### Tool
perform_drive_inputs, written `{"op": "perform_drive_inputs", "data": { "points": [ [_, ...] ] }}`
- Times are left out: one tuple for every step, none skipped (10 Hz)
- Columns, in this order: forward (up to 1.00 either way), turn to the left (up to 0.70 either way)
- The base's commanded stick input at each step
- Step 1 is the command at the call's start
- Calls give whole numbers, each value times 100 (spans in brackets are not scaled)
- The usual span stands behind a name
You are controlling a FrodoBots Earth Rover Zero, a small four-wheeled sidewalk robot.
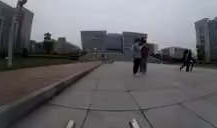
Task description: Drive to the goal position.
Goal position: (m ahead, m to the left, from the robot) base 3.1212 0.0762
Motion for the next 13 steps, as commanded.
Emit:
{"op": "perform_drive_inputs", "data": {
  "points": [
    [70, 0],
    [70, 0],
    [70, 0],
    [70, 0],
    [70, 0],
    [70, 0],
    [70, 0],
    [70, 0],
    [70, 0],
    [70, 0],
    [70, -15],
    [70, -35],
    [70, -35]
  ]
}}
